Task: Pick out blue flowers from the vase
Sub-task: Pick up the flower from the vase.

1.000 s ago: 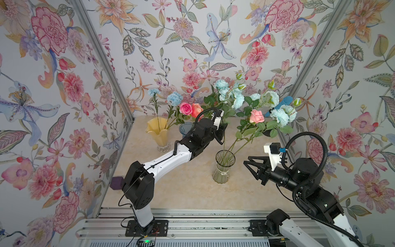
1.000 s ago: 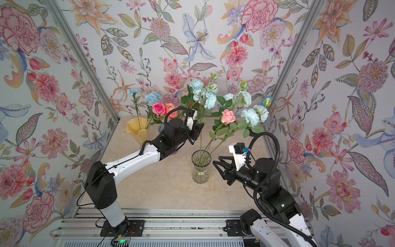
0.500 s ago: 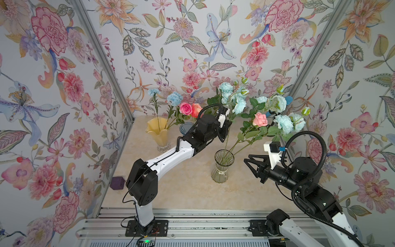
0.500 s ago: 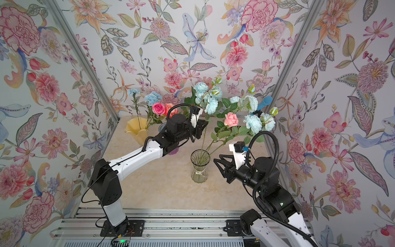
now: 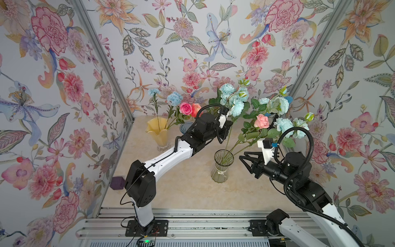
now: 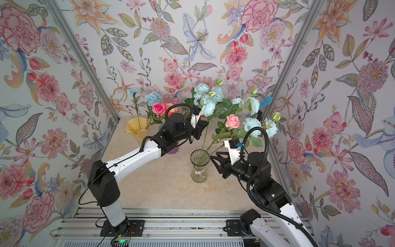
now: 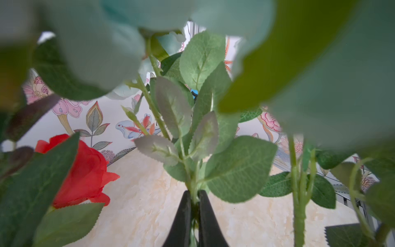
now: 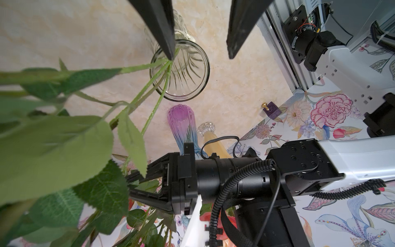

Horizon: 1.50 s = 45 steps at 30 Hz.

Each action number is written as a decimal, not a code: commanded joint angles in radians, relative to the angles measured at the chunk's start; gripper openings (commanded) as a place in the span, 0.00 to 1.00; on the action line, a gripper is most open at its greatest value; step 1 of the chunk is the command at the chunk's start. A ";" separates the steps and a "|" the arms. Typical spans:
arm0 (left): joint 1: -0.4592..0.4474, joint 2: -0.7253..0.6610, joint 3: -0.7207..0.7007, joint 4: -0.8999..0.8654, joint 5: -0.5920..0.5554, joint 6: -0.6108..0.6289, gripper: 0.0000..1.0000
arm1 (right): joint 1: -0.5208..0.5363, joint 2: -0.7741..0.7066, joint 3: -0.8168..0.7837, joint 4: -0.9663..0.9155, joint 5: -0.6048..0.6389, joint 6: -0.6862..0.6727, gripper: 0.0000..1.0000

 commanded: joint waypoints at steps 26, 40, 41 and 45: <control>-0.007 -0.270 -0.212 0.313 0.107 0.030 0.07 | 0.034 0.108 0.009 0.221 -0.021 0.045 0.38; -0.003 -0.296 -0.282 0.382 0.110 0.008 0.07 | 0.044 0.308 0.086 0.457 -0.025 0.084 0.27; -0.003 -0.296 -0.283 0.384 0.110 0.007 0.07 | 0.044 0.319 0.089 0.470 -0.024 0.087 0.27; 0.001 -0.305 -0.301 0.396 0.114 0.004 0.07 | 0.045 0.368 0.105 0.521 -0.030 0.103 0.26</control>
